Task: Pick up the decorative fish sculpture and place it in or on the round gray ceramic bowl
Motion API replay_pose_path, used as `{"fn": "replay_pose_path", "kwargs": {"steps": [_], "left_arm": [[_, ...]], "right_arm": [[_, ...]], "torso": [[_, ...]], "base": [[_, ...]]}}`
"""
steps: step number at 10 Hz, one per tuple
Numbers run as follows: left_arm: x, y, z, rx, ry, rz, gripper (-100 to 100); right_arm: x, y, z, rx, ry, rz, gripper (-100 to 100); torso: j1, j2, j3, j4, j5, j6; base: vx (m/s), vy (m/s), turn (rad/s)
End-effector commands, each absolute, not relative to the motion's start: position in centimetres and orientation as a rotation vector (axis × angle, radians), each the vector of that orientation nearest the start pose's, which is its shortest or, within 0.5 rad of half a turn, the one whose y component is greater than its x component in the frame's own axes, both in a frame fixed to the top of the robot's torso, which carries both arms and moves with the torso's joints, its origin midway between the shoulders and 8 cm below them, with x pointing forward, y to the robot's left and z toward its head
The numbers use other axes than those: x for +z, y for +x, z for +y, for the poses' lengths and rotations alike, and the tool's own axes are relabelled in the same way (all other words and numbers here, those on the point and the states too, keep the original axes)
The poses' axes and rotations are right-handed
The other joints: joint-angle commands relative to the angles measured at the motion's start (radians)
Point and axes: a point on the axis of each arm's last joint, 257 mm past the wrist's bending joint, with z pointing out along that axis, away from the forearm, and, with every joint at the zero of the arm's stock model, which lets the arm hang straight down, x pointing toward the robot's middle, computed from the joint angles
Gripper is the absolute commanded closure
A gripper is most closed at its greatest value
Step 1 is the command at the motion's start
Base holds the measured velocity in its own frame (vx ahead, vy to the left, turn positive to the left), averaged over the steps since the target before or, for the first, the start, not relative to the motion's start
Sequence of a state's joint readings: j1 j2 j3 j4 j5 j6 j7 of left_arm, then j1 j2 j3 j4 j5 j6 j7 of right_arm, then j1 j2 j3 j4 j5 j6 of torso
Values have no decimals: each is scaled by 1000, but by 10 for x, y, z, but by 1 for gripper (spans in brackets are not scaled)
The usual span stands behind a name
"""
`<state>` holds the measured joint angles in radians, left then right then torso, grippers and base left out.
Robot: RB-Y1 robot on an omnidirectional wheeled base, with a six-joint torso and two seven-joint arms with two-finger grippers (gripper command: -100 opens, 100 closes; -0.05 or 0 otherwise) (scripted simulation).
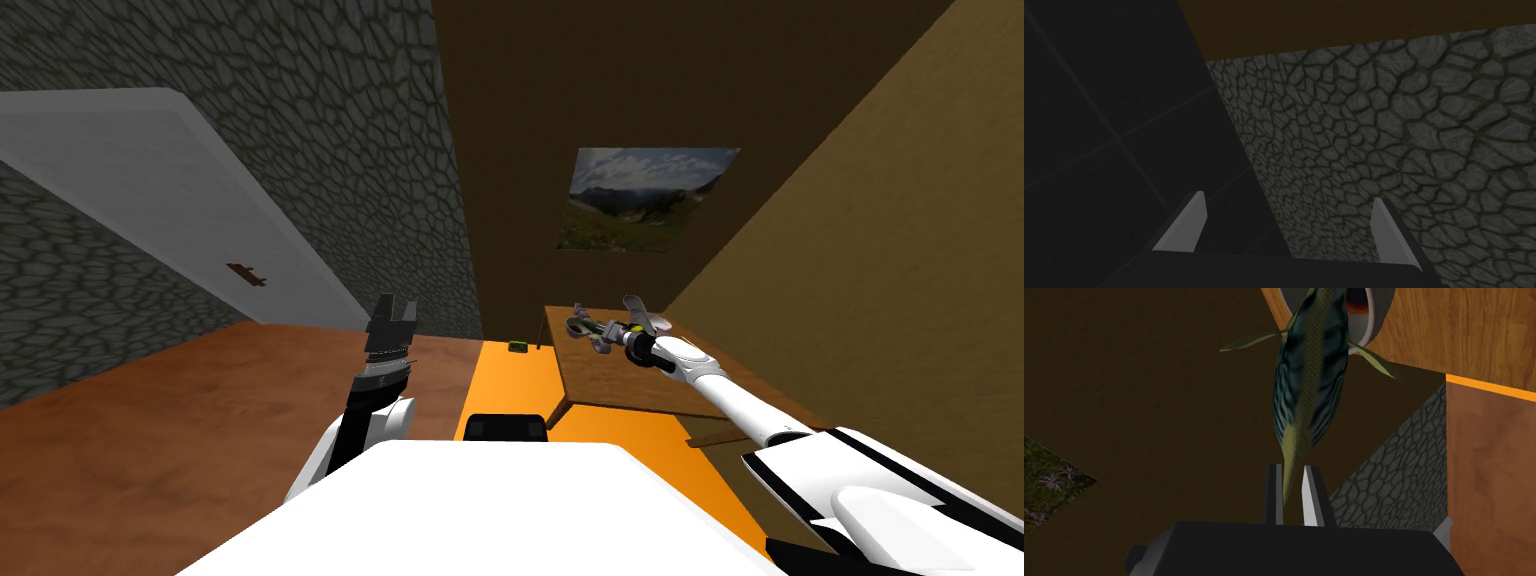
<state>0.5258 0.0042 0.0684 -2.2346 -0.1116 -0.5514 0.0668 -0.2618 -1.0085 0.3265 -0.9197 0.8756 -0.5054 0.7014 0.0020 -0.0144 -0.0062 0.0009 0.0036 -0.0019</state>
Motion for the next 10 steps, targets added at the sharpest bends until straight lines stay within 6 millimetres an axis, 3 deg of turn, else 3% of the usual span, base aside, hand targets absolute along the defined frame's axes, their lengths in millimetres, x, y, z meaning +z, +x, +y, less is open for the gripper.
{"fn": "replay_pose_path", "kwargs": {"steps": [1,4,5,6,10], "left_arm": [[5,341,291,-1217,-615,680,0],[5,341,291,-1217,-615,680,0],[5,341,291,-1217,-615,680,0],[5,341,291,-1217,-615,680,0],[5,341,291,-1217,-615,680,0]], "right_arm": [[-291,514,-511,-438,-1119,1823,100],[-302,499,-531,-430,-1086,1898,100],[-301,502,-527,-431,-1091,1884,100],[-301,502,-528,-431,-1089,1885,-100],[-300,502,-528,-432,-1089,1884,-100]], "torso": [[0,0,0,0,0,0],[1,2,1,1,1,0],[1,3,2,1,1,0],[3,9,5,2,1,2],[7,18,11,4,2,2]], "base": [[188,-52,126],[205,-67,157],[86,-43,39],[19,-9,2],[2,-1,0]]}}
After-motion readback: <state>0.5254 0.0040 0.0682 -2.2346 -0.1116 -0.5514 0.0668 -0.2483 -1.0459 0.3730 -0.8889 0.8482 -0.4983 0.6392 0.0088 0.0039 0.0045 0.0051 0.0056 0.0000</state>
